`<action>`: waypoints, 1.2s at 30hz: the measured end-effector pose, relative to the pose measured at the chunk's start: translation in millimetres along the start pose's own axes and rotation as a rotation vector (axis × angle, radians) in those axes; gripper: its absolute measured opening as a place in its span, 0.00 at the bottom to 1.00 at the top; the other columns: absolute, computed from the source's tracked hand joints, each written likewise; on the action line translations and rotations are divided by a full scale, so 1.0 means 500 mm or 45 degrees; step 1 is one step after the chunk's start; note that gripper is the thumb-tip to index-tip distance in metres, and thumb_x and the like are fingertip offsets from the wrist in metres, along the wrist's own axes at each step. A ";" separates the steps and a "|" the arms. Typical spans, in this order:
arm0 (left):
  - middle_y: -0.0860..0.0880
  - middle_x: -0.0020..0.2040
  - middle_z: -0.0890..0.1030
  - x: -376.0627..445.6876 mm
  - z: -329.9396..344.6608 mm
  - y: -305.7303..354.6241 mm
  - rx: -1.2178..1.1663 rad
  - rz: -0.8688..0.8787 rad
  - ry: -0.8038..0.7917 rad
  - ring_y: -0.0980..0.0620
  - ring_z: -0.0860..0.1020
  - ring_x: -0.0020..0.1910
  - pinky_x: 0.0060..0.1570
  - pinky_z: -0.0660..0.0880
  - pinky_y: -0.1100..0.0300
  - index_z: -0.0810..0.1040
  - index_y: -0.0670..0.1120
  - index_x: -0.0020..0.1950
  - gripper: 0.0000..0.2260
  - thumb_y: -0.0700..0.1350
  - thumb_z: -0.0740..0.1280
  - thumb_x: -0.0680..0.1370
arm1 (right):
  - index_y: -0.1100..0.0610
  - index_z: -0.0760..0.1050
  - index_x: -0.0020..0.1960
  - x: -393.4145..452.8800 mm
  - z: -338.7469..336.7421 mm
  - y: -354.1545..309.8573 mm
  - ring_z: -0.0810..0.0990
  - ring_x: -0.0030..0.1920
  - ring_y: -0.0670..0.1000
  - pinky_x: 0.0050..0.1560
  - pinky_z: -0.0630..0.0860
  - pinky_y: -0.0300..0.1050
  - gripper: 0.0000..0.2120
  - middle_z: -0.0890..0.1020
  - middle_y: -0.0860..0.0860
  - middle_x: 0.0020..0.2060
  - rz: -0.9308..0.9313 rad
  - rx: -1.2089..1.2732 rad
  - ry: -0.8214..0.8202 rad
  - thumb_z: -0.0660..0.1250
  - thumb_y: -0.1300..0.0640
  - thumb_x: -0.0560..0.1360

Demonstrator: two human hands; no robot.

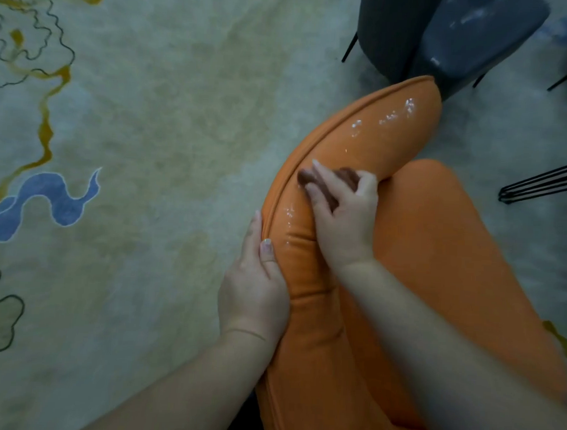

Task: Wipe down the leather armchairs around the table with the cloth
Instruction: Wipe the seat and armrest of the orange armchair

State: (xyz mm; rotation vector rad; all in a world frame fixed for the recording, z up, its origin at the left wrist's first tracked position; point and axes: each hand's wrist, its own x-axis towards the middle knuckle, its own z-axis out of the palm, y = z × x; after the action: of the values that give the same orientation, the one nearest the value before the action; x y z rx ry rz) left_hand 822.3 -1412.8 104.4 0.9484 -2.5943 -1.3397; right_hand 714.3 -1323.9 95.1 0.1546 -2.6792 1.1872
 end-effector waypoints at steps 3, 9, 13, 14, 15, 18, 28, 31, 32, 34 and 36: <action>0.52 0.69 0.74 -0.001 0.000 0.000 -0.003 -0.003 0.011 0.46 0.74 0.62 0.55 0.70 0.58 0.63 0.61 0.74 0.25 0.57 0.48 0.77 | 0.47 0.80 0.61 0.053 0.017 -0.003 0.70 0.63 0.57 0.61 0.59 0.35 0.14 0.71 0.57 0.59 0.096 -0.025 0.023 0.68 0.50 0.76; 0.52 0.68 0.74 -0.002 -0.002 0.004 0.038 -0.033 -0.004 0.44 0.76 0.60 0.53 0.71 0.57 0.62 0.63 0.73 0.22 0.56 0.47 0.80 | 0.47 0.82 0.57 -0.062 -0.021 -0.013 0.76 0.56 0.56 0.56 0.74 0.48 0.13 0.74 0.55 0.52 -0.238 0.041 -0.180 0.67 0.47 0.74; 0.50 0.67 0.76 -0.005 -0.004 0.013 0.061 -0.020 0.016 0.42 0.77 0.58 0.51 0.72 0.55 0.63 0.62 0.73 0.24 0.56 0.48 0.77 | 0.48 0.84 0.54 0.013 -0.008 -0.016 0.75 0.55 0.60 0.55 0.74 0.53 0.11 0.75 0.58 0.52 -0.262 -0.039 -0.164 0.72 0.50 0.72; 0.49 0.66 0.77 -0.006 -0.004 0.013 0.064 -0.019 0.026 0.42 0.77 0.57 0.50 0.72 0.55 0.63 0.62 0.73 0.23 0.56 0.48 0.78 | 0.47 0.84 0.54 0.042 0.001 -0.017 0.74 0.56 0.59 0.57 0.73 0.53 0.11 0.75 0.58 0.54 -0.202 -0.064 -0.114 0.73 0.50 0.72; 0.49 0.65 0.77 -0.006 -0.004 0.012 0.066 -0.023 0.028 0.42 0.77 0.56 0.50 0.72 0.55 0.63 0.63 0.73 0.22 0.55 0.48 0.79 | 0.47 0.83 0.54 0.069 0.007 -0.018 0.73 0.58 0.58 0.59 0.71 0.52 0.11 0.74 0.57 0.55 -0.117 -0.062 -0.065 0.73 0.50 0.72; 0.49 0.65 0.77 -0.006 -0.003 0.009 0.076 -0.046 0.021 0.43 0.77 0.56 0.51 0.72 0.56 0.62 0.63 0.73 0.21 0.55 0.49 0.80 | 0.47 0.83 0.53 0.080 0.012 -0.016 0.73 0.59 0.55 0.61 0.68 0.45 0.10 0.73 0.55 0.56 -0.042 -0.049 -0.067 0.72 0.50 0.73; 0.49 0.63 0.79 -0.004 -0.003 0.014 0.068 -0.035 0.027 0.43 0.78 0.56 0.50 0.72 0.55 0.62 0.65 0.73 0.24 0.57 0.48 0.77 | 0.47 0.84 0.51 0.064 -0.003 -0.019 0.74 0.56 0.58 0.56 0.73 0.54 0.08 0.74 0.56 0.54 -0.257 -0.045 -0.272 0.71 0.48 0.73; 0.50 0.64 0.78 -0.003 -0.003 0.011 0.073 -0.030 0.029 0.44 0.77 0.56 0.50 0.72 0.56 0.63 0.64 0.73 0.24 0.57 0.48 0.77 | 0.48 0.84 0.54 0.048 0.000 -0.021 0.75 0.59 0.55 0.59 0.73 0.51 0.10 0.74 0.55 0.56 -0.174 -0.002 -0.265 0.70 0.49 0.75; 0.49 0.63 0.79 -0.003 -0.003 0.010 0.076 -0.031 0.031 0.43 0.77 0.56 0.50 0.72 0.56 0.63 0.64 0.73 0.24 0.57 0.47 0.77 | 0.47 0.83 0.55 0.020 -0.010 -0.019 0.75 0.59 0.53 0.59 0.74 0.49 0.10 0.74 0.55 0.56 -0.210 0.011 -0.293 0.69 0.48 0.75; 0.48 0.62 0.79 -0.002 -0.004 0.010 0.082 -0.043 0.022 0.42 0.78 0.55 0.49 0.72 0.55 0.62 0.64 0.73 0.24 0.57 0.47 0.77 | 0.46 0.83 0.55 -0.041 -0.038 -0.012 0.75 0.58 0.50 0.55 0.76 0.44 0.12 0.74 0.53 0.55 -0.286 0.027 -0.342 0.68 0.46 0.75; 0.45 0.60 0.80 -0.002 -0.004 0.009 0.084 -0.060 0.009 0.41 0.79 0.53 0.48 0.73 0.54 0.62 0.66 0.73 0.23 0.57 0.47 0.78 | 0.47 0.83 0.55 -0.086 -0.061 -0.009 0.76 0.55 0.48 0.48 0.76 0.40 0.14 0.76 0.52 0.53 -0.329 0.028 -0.356 0.66 0.44 0.74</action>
State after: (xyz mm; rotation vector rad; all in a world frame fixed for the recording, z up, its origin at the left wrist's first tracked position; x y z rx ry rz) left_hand 821.4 -1412.0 109.2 1.0286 -2.6425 -1.2657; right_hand 761.6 -1303.7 108.6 0.6952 -2.7649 1.1885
